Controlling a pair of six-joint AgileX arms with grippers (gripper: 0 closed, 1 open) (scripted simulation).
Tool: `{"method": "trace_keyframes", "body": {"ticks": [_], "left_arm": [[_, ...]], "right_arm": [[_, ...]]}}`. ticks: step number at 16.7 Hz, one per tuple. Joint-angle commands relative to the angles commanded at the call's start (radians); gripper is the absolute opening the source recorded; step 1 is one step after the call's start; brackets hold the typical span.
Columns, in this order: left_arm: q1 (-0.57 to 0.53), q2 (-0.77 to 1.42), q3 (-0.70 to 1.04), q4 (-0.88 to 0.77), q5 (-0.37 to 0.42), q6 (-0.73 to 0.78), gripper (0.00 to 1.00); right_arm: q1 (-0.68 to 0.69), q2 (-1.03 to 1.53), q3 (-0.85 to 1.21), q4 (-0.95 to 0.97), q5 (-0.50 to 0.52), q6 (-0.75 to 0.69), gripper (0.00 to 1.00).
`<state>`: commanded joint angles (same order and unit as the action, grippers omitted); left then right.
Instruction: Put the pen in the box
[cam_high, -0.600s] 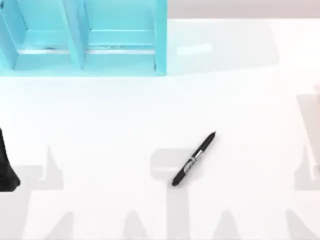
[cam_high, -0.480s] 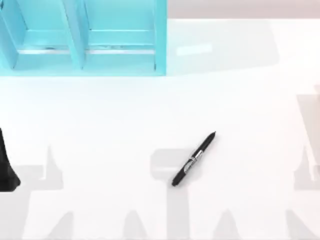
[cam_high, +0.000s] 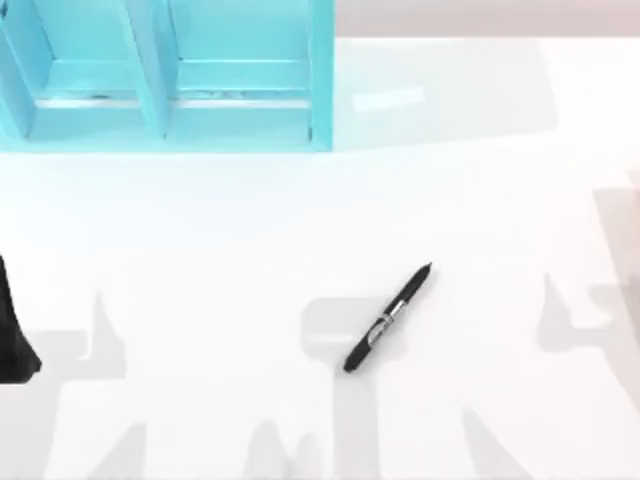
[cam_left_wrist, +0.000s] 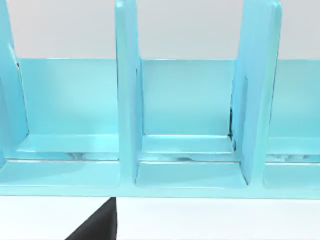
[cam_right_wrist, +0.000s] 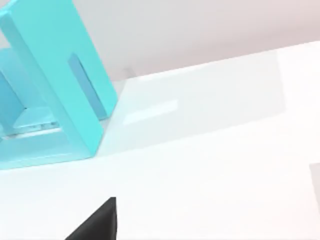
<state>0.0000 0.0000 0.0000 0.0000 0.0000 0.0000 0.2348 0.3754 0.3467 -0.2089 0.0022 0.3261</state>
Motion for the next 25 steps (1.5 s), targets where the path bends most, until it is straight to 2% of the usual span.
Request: {"method": "trace_keyframes", "body": {"ticks": [7,13,19,25], "left_arm": [[0.000,0.000,0.000,0.000,0.000,0.000,1.00],[0.000,0.000,0.000,0.000,0.000,0.000,1.00],[0.000,0.000,0.000,0.000,0.000,0.000,1.00],[0.000,0.000,0.000,0.000,0.000,0.000,1.00]], "right_arm": [[0.271,0.769,0.559,-0.370,0.003,0.476,1.00],[0.387,1.327,0.984,-0.665,-0.007,0.790,1.00],[0.401,1.661,1.262,-0.828,-0.020,0.950,1.00],[0.398,1.696,1.298,-0.847,-0.022,0.967,1.00]]}}
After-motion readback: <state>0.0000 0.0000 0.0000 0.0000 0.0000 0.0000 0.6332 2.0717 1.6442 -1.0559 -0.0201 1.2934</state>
